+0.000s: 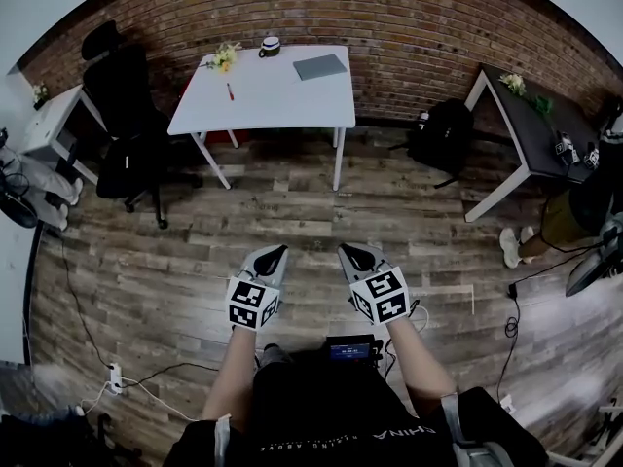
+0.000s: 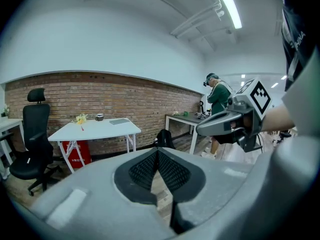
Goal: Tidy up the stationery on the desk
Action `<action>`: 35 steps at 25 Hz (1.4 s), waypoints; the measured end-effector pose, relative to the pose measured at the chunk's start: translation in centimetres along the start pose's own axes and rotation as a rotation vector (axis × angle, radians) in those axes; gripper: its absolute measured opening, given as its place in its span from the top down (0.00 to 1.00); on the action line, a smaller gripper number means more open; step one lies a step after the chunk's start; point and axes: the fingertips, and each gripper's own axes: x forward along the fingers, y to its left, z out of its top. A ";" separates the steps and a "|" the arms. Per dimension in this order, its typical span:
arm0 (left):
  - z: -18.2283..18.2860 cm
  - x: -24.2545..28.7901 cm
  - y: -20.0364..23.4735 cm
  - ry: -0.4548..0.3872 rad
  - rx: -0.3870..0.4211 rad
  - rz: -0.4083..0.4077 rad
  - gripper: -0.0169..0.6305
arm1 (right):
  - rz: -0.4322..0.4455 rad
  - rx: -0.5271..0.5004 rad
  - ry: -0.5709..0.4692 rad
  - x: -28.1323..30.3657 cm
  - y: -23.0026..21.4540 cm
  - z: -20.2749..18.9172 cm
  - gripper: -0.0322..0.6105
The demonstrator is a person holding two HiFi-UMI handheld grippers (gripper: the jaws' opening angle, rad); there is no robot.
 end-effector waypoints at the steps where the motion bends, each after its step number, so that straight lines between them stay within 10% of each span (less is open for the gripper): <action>1: 0.0 0.2 -0.1 0.001 -0.001 0.005 0.96 | 0.003 0.000 0.001 0.0 -0.4 -0.1 0.94; 15: -0.7 3.5 4.7 0.011 -0.028 -0.022 0.96 | -0.022 0.030 0.025 5.1 -2.4 0.5 0.94; 35: 1.9 8.6 23.0 0.001 -0.011 -0.167 0.96 | -0.143 0.071 0.036 21.1 -2.5 9.5 0.94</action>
